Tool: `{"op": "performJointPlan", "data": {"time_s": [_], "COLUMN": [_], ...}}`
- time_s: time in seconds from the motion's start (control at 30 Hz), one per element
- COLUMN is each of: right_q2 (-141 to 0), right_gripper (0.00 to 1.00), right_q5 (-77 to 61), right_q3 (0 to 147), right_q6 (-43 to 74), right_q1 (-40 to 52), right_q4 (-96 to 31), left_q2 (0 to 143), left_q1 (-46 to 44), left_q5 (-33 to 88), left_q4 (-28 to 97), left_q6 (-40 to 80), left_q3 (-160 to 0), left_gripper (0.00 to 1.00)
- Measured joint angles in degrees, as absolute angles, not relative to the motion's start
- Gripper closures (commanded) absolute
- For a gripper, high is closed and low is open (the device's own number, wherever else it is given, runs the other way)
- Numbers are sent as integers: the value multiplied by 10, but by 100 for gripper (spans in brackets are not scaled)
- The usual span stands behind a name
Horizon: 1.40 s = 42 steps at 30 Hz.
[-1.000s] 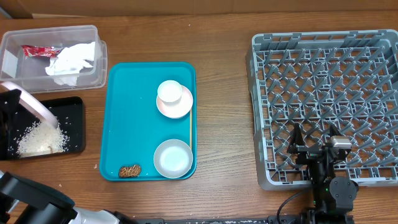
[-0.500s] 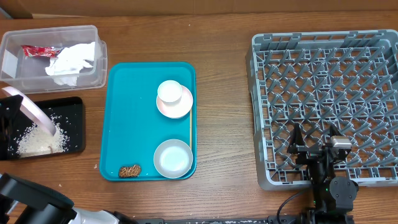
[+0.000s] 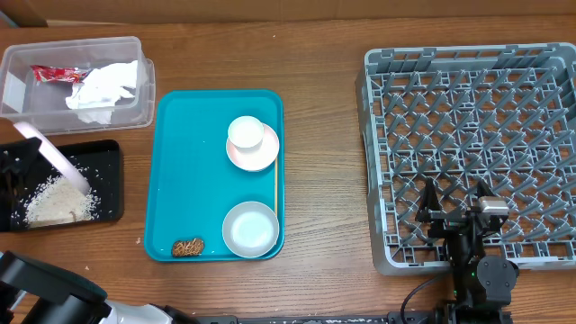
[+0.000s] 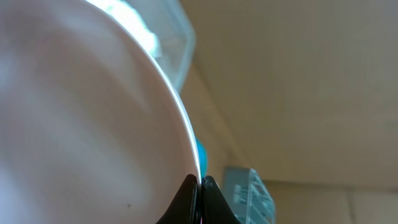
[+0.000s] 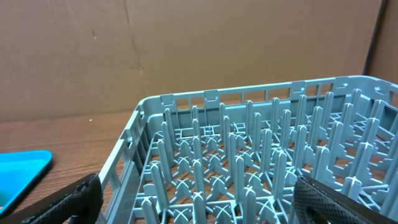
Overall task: Sort waste into correct bins and load items into the dishwasher
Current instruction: 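Bring the emptied plate back and lower it onto the teal tray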
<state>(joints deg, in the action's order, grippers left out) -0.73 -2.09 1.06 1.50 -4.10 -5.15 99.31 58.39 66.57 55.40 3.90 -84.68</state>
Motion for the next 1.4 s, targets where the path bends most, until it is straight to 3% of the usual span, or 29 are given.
{"op": "performJointPlan", "data": {"time_s": [0.27, 0.47, 1.07, 1.4], "right_q2": [-7, -7, -7, -7], "right_gripper": [0, 0, 0, 0], "right_q5": [-21, -21, -21, -21], "right_q3": [11, 11, 11, 11], "right_q6": [15, 15, 15, 15], "right_q1": [-41, -41, -41, -41], "right_q4": [-51, -51, -51, -51], "left_q2": [977, 935, 897, 976], "left_q1": [569, 482, 47, -57], "left_q5": [770, 754, 205, 63], "left_q4": [584, 645, 687, 673], "left_q6": [17, 15, 79, 136], "left_q3": [-847, -847, -847, -847], "left_gripper": [96, 96, 96, 96]}}
